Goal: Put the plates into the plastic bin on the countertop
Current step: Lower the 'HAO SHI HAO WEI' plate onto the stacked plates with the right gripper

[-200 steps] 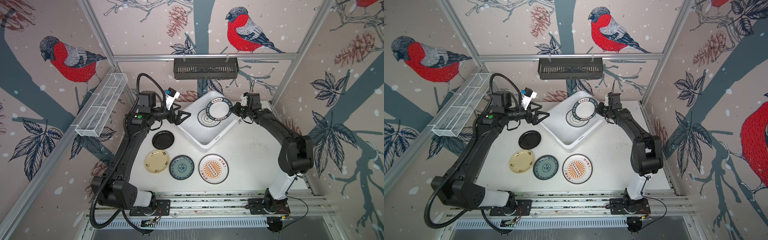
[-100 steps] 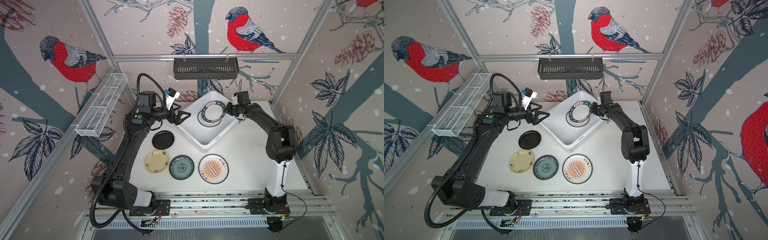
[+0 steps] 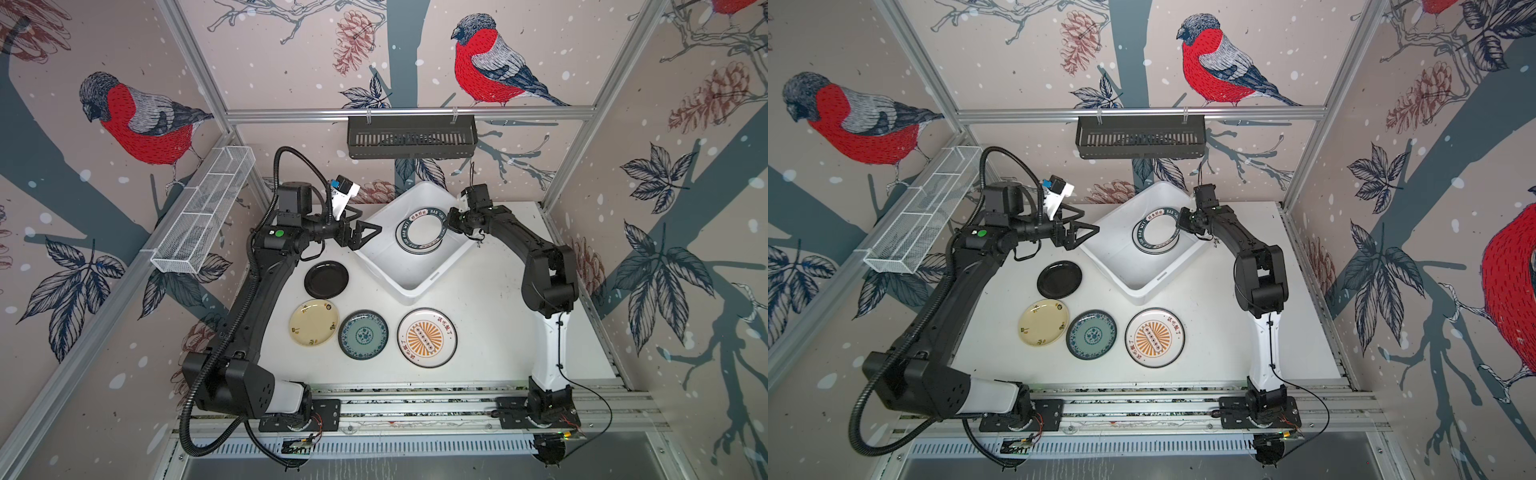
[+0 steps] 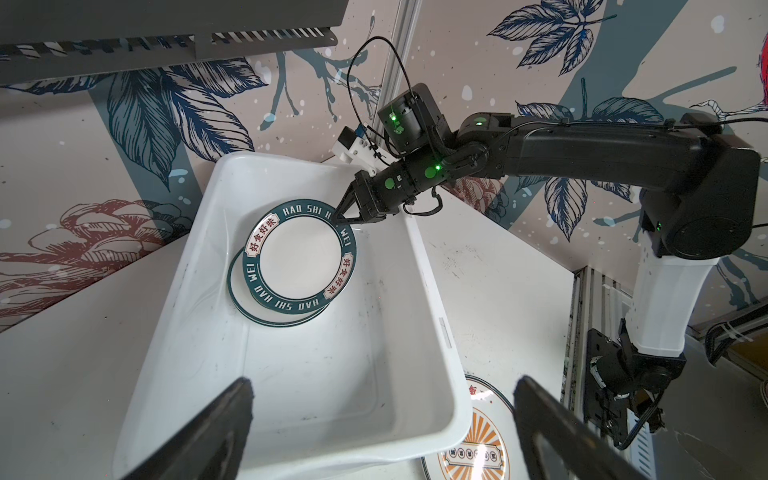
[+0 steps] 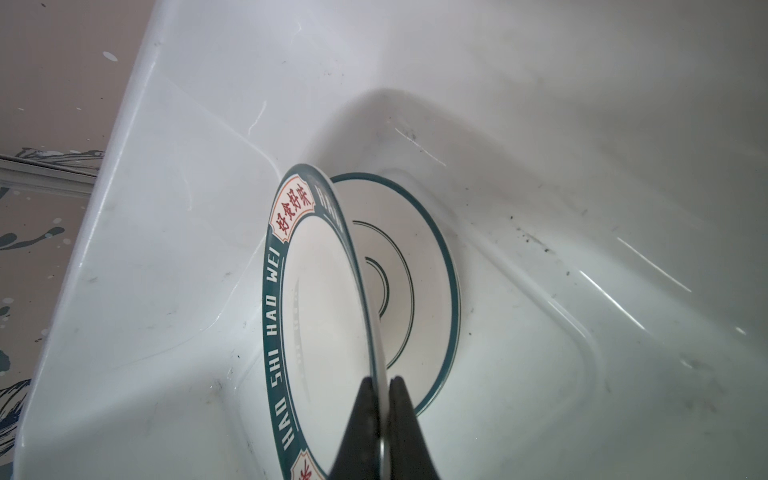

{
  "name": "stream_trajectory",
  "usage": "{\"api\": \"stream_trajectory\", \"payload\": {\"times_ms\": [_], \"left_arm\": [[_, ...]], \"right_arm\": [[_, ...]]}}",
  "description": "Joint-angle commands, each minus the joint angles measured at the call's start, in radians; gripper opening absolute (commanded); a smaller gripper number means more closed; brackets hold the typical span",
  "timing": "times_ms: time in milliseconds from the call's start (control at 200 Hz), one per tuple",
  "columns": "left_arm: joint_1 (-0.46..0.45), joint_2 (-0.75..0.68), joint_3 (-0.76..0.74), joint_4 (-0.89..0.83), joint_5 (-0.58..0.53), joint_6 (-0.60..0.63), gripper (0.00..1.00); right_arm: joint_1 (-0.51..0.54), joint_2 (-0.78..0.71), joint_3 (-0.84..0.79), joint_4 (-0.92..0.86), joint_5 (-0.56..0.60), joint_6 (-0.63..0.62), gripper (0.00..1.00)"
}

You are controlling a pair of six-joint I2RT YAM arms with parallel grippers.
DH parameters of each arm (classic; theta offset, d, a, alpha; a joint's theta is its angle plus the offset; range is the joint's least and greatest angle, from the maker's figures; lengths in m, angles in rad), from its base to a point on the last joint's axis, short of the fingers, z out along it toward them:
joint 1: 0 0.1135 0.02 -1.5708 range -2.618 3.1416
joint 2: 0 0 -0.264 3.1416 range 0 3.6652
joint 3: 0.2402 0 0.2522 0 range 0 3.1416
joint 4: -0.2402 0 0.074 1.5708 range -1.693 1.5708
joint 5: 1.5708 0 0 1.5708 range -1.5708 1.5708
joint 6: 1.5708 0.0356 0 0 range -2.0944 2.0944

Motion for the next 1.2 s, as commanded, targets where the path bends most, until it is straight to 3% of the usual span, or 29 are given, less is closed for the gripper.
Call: {"api": "stream_trajectory", "payload": {"times_ms": [0, 500, 1196], "left_arm": [[-0.001, -0.002, 0.003, -0.009, 0.009, 0.017, 0.97], [-0.002, 0.0, 0.005, -0.008, 0.013, 0.017, 0.97], [-0.002, -0.004, 0.007, -0.006, 0.015, 0.016, 0.97]], "right_arm": [[0.002, 0.019, 0.028, 0.005, -0.005, -0.015, 0.02], [0.002, 0.109, 0.15, -0.057, -0.021, -0.043, 0.05], [-0.014, 0.138, 0.118, -0.045, -0.025, -0.035, 0.11]]}}
